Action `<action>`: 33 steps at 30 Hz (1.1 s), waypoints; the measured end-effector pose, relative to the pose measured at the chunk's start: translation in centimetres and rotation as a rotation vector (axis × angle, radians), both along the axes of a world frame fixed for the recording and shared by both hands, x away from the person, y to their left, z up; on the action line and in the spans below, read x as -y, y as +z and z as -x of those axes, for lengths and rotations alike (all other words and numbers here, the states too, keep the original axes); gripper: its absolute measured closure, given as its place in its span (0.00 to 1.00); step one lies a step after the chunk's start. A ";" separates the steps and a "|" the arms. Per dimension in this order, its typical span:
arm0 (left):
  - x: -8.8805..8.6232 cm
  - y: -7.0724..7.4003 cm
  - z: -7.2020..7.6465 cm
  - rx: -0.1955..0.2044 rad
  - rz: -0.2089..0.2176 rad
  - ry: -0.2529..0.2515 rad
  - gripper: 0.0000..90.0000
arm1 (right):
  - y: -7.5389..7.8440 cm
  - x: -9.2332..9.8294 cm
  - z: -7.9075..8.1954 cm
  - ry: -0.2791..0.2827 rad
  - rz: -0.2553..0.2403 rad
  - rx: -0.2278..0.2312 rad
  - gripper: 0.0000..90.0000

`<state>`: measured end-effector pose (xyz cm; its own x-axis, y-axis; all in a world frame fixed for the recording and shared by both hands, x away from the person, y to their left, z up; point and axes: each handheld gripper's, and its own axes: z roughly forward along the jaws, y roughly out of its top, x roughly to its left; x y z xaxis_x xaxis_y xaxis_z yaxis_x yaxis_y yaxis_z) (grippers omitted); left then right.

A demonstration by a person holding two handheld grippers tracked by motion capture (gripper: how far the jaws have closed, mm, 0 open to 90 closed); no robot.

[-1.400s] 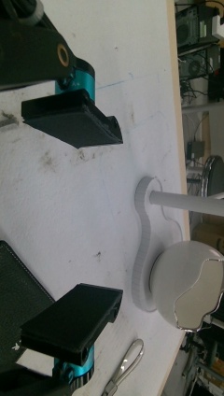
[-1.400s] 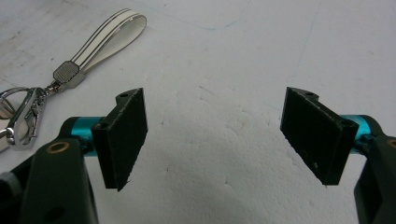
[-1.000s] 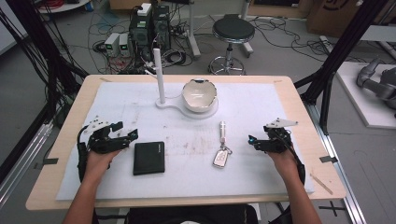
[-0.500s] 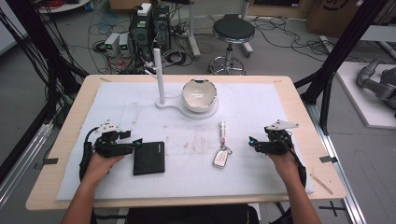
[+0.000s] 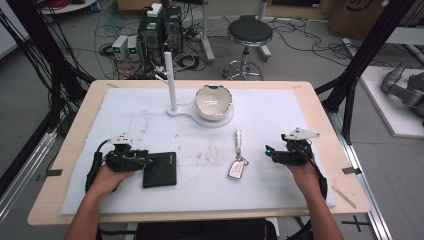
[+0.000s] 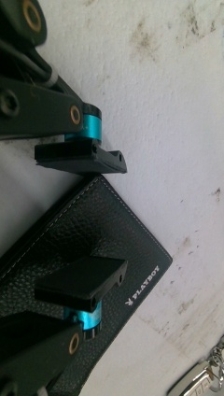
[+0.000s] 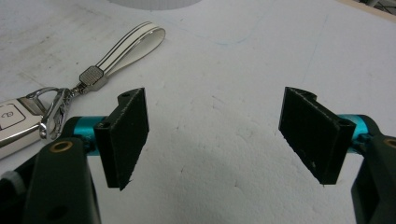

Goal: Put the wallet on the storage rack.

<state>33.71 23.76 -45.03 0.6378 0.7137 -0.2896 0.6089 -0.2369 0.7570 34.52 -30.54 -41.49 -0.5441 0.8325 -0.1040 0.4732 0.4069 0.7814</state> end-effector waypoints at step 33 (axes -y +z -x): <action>0.9 5.1 0.9 0.228 0.305 0.008 0.91 | 0.5 -1.0 0.0 0.070 -0.084 0.001 0.27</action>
<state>32.83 22.87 -39.88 0.7051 0.6220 -0.3405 0.4174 0.0242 0.9084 34.49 -29.53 -41.03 -0.6008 0.7986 -0.0362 0.4450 0.3717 0.8147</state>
